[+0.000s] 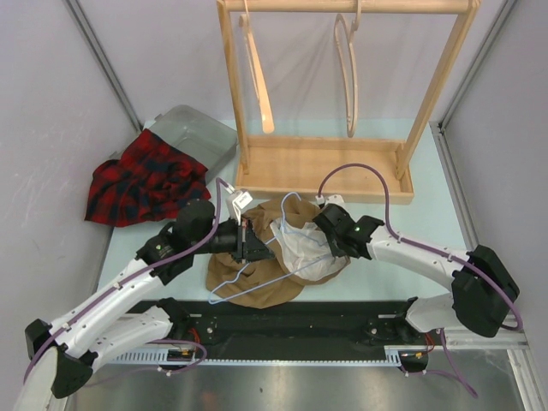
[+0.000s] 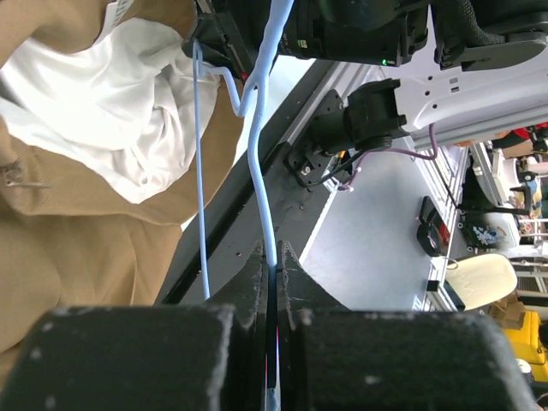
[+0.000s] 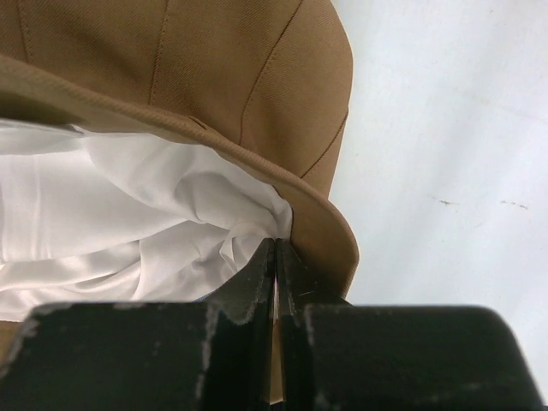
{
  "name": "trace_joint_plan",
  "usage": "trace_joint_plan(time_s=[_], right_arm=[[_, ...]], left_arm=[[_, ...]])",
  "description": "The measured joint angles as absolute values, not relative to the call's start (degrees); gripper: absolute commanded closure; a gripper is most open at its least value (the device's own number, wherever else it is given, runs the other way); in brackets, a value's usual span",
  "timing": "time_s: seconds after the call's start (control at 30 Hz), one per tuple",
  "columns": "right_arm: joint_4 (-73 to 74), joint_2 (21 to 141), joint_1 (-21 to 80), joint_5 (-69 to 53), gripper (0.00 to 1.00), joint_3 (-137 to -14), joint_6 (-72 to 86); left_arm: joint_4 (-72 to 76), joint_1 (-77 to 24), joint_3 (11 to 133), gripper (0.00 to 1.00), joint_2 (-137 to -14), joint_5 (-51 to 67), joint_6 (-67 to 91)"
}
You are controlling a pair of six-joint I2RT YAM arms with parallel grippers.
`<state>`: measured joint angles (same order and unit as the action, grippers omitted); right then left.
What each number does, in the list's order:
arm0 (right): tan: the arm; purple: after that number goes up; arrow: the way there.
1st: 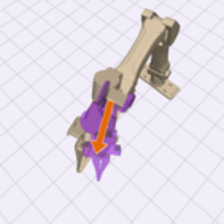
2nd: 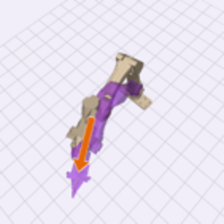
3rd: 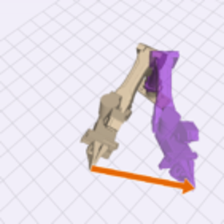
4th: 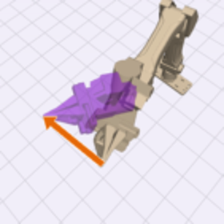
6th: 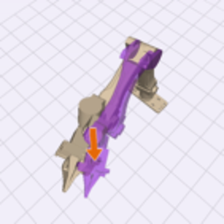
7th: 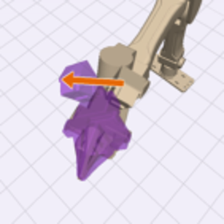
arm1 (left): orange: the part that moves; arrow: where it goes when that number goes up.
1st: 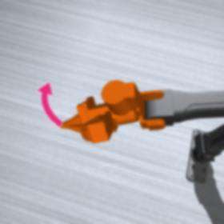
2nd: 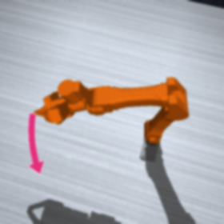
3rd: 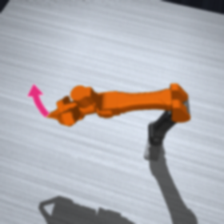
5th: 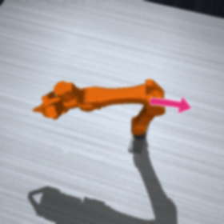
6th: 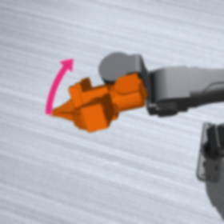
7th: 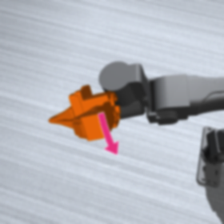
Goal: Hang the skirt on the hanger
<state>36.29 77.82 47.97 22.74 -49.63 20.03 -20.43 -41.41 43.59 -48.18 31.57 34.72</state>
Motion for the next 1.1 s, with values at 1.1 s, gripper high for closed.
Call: trace_joint_plan(time_s=[1.1], right_arm=[[36.56,74.81,47.97,22.02,1.0,-49.54,20.93]], left_arm=[[-18.48,-41.41,42.39,1.0,-51.35,33.63,35.07]])
